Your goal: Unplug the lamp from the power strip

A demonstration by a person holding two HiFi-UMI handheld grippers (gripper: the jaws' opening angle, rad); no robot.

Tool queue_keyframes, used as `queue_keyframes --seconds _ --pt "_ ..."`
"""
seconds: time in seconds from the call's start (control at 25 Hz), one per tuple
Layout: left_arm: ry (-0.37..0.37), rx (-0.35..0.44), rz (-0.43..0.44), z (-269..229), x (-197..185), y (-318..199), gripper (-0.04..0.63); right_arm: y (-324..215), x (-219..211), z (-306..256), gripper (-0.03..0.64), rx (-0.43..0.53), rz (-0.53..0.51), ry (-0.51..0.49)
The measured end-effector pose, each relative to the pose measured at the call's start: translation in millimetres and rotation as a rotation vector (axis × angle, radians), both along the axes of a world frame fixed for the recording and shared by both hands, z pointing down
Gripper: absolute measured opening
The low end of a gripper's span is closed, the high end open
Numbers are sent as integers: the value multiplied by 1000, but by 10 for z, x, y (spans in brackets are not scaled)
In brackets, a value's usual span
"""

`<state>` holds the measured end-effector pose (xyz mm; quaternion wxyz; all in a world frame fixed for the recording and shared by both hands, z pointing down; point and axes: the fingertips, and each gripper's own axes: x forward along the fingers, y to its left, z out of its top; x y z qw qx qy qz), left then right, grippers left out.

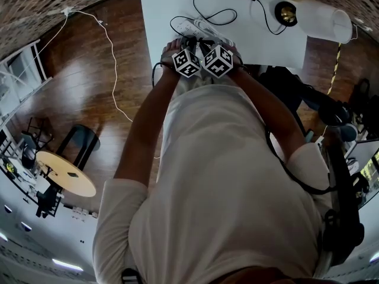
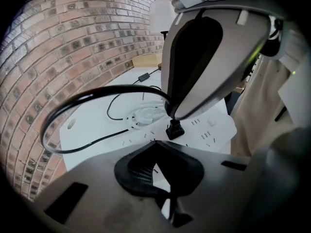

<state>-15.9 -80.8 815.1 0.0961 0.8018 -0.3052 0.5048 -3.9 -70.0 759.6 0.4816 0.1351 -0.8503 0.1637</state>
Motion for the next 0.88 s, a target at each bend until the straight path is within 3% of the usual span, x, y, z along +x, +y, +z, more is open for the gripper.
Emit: queue_keyframes --seconds 0.88 --pt "-18 -10 4 12 27 10 -9 -9 71 -14 11 -40 16 5"
